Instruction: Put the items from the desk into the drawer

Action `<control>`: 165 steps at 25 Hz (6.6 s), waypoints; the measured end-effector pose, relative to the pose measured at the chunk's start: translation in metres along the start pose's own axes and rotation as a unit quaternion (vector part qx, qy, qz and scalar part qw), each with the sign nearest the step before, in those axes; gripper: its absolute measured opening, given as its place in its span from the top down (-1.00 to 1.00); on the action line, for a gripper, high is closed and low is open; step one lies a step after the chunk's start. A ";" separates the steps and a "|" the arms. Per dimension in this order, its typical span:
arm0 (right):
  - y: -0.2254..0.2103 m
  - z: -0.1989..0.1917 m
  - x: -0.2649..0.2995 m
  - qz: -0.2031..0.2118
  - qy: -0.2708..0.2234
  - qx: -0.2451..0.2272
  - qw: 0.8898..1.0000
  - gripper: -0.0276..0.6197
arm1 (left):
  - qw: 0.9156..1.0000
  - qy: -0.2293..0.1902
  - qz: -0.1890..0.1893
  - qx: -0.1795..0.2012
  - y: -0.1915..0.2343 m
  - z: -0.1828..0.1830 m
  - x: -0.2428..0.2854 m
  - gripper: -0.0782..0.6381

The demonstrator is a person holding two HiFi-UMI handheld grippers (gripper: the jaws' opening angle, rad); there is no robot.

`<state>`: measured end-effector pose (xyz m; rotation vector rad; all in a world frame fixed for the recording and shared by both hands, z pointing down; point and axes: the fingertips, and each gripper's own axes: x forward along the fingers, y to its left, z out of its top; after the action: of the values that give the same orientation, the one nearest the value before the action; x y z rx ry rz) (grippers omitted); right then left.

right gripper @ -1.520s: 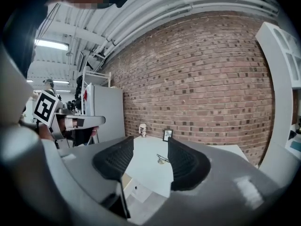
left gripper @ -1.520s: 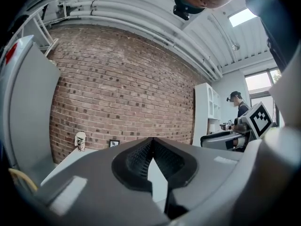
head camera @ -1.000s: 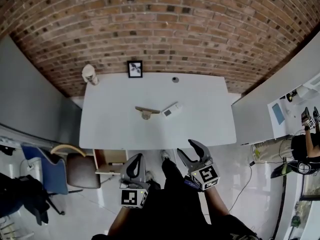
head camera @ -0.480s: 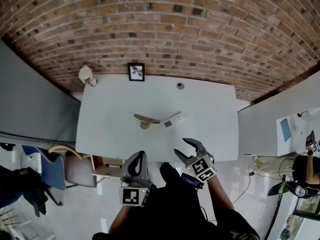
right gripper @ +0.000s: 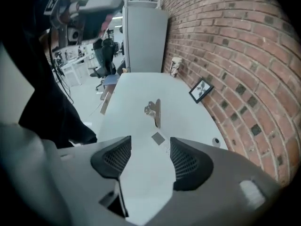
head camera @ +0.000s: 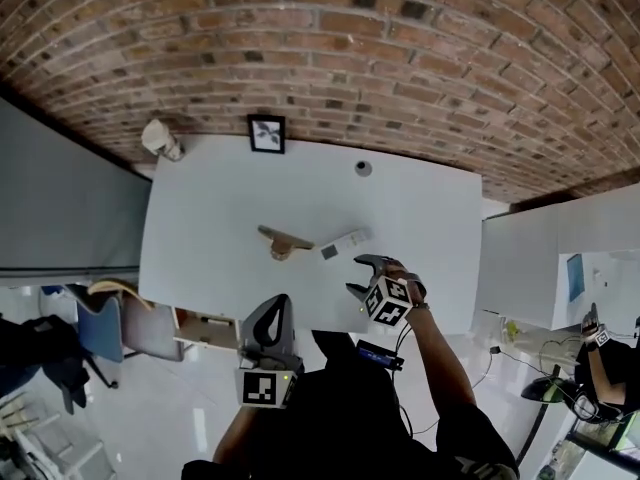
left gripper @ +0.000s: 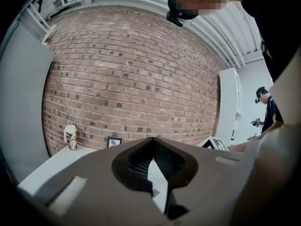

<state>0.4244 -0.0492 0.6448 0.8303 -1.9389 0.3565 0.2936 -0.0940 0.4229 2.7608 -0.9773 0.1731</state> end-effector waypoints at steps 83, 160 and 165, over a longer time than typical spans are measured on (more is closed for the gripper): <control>0.173 0.126 0.133 0.088 0.057 -0.221 0.970 0.10 | 0.919 -0.103 0.376 -0.062 0.119 -0.028 -0.361 0.73; 0.363 0.137 0.567 0.154 0.198 0.124 0.960 0.09 | 0.846 -0.032 0.487 -0.214 0.357 -0.295 -0.401 0.73; 0.364 0.136 0.570 0.142 0.203 0.120 0.961 0.12 | 0.846 -0.030 0.488 -0.214 0.354 -0.297 -0.401 0.73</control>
<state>-0.0891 -0.0898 1.1044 0.5716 -1.6430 0.8797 -0.2527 -0.0492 0.6945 1.6607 -2.0491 0.0029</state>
